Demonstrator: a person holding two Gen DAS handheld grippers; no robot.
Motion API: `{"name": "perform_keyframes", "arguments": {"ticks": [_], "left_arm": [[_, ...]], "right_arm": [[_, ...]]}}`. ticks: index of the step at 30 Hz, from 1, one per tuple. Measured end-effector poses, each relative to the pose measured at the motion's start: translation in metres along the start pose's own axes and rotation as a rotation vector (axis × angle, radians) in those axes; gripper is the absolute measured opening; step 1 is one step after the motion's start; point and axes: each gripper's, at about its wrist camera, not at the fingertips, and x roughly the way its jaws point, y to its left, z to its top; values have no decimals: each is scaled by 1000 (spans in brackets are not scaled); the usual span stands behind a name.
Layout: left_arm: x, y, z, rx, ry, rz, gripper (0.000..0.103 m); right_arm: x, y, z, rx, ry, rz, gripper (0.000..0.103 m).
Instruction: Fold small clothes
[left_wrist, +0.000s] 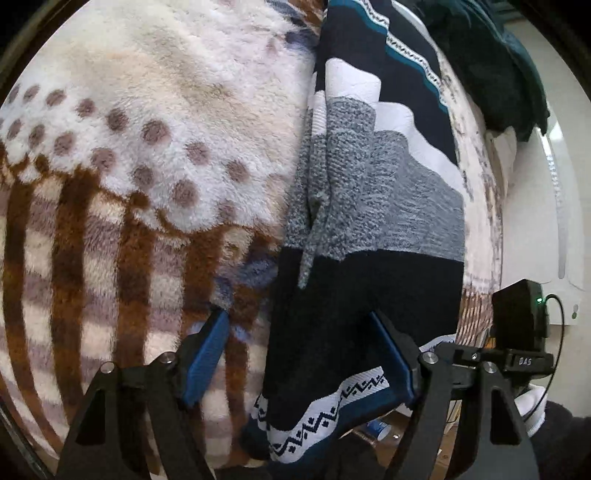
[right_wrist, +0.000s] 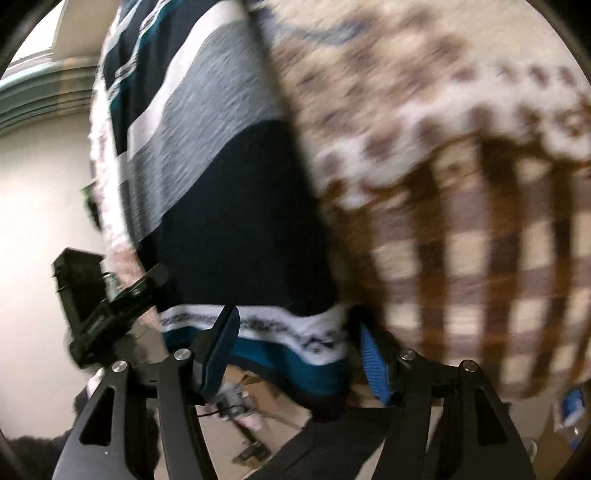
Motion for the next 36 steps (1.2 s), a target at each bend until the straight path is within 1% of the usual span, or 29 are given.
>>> {"name": "perform_keyframes", "arguments": {"ticks": [1,2,3,4,5,6,7,8,9,10,11,12,13,14,16,19,20,21,23,26,29,33,36], "left_arm": [[0,1,-1,6,-6,-6,74],[0,1,-1,21,-9,-1,74],[0,-1,-1,39,-8,10,73],[0,-4,-5,62,-13,20,70],[-1,-6,-9,82,-20,27,63],[-3,-5,-11,89,-22,23,48],[-4,-5,-11,91,-26,5,39],[-4,-4,-11,75,-16,-17,27],[-2,-6,-12,59,-14,-34,27],[-2,-3,-15,33,-4,-75,27],[-1,0,-18,14,11,-96,29],[6,5,-20,-22,35,-116,36],[12,12,-24,-62,55,-149,36],[14,17,-27,-85,48,-178,36],[15,21,-27,-101,40,-200,36],[12,20,-28,-100,34,-198,35],[9,20,-29,-91,27,-190,28],[4,16,-31,-70,4,-174,14],[-2,5,-31,-39,-22,-150,10],[-16,-13,-33,-4,-71,-107,9],[-36,-29,-29,6,-132,-100,9],[-74,-47,-8,6,-228,-140,9],[-103,-65,20,3,-293,-194,8]], "right_arm": [[5,3,-1,-6,6,27,64],[7,5,-1,-12,8,33,60],[9,7,-1,-20,6,32,56],[11,7,-1,-19,6,42,49],[13,6,-2,-12,9,51,49],[13,3,-2,-5,11,62,48],[12,0,-2,0,15,76,48],[12,-1,-1,3,14,82,48],[10,-3,-1,5,12,84,48],[9,-4,-1,8,15,90,48],[8,-5,-2,11,16,97,48],[8,-6,-1,12,16,98,48],[9,-5,-1,9,20,98,48],[10,-4,0,8,23,100,48],[12,-4,2,6,32,104,49],[15,-9,4,12,40,123,49],[15,-9,4,8,42,138,47],[13,-9,4,-2,37,137,35],[9,-5,1,-21,18,125,15],[1,-1,-5,-16,-9,145,14],[-12,13,-10,-25,-39,174,13],[-32,44,-10,-49,-88,226,13],[-54,72,-6,-61,-141,261,13]]}}
